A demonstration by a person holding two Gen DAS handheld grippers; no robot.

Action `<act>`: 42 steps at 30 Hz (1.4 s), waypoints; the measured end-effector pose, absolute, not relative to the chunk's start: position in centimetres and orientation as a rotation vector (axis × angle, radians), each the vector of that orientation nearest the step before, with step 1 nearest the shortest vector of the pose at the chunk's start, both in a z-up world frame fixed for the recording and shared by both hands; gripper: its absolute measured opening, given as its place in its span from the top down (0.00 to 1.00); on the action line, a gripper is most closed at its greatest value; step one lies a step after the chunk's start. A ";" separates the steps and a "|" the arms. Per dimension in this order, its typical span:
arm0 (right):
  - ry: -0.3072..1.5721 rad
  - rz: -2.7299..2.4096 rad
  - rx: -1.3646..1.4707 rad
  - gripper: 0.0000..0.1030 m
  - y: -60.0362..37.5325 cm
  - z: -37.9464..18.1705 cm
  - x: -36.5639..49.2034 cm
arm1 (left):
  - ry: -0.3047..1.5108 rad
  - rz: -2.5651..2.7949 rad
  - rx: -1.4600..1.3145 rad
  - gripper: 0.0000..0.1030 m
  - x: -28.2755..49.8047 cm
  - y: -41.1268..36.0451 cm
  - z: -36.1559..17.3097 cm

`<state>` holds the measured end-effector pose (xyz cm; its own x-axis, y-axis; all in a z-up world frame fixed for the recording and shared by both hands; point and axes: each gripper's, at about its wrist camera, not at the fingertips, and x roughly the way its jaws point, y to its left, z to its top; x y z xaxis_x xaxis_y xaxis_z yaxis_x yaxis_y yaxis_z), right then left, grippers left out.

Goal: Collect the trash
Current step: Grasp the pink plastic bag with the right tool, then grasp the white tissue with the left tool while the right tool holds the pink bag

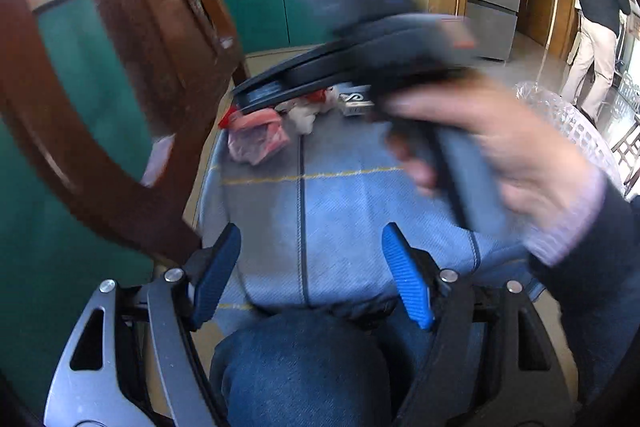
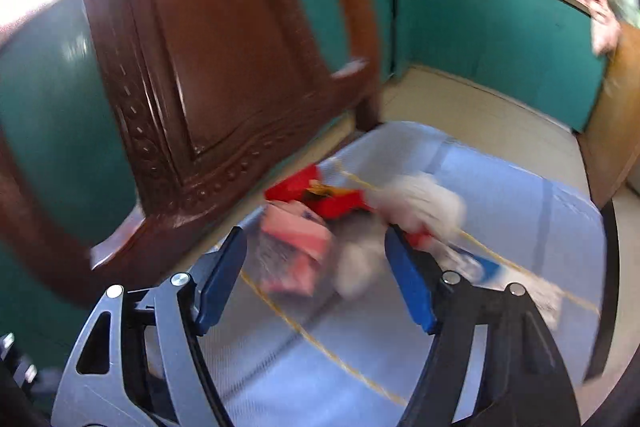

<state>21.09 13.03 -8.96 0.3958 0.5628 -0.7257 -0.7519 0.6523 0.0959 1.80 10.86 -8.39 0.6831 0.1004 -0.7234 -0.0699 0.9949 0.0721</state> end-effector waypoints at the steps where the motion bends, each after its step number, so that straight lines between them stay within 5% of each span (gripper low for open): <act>1: 0.832 0.861 -0.284 0.31 14.5 -9.8 21.5 | 0.813 0.094 0.036 0.28 1.6 11.1 -8.4; 6: 0.906 0.865 -0.334 0.33 16.6 -12.6 22.1 | 0.805 0.077 0.012 0.28 1.1 12.1 -8.3; 8: 0.929 0.863 -0.330 0.63 16.4 -13.1 22.1 | 0.801 0.071 0.009 0.28 1.1 12.3 -8.4; 13: 0.948 0.866 -0.293 0.70 13.8 -12.4 21.1 | 0.794 0.060 -0.006 0.28 1.4 12.4 -8.5; 30: 0.975 0.563 -0.184 0.69 -6.5 -10.7 17.3 | 0.805 0.005 -0.033 0.36 11.7 12.0 -7.7; 33: 0.972 0.567 -0.167 0.67 -6.9 -11.2 17.1 | 0.789 0.040 -0.045 0.22 17.1 11.9 -7.2; 42: 0.956 0.560 -0.171 0.43 -6.7 -12.1 16.6 | 0.972 0.148 0.030 0.19 30.1 11.9 -12.2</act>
<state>16.56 -6.65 -12.05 0.4475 0.3764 -0.8112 -0.5238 0.8456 0.1034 30.15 11.89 -12.19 0.5545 0.1382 -0.8206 -0.1115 0.9896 0.0914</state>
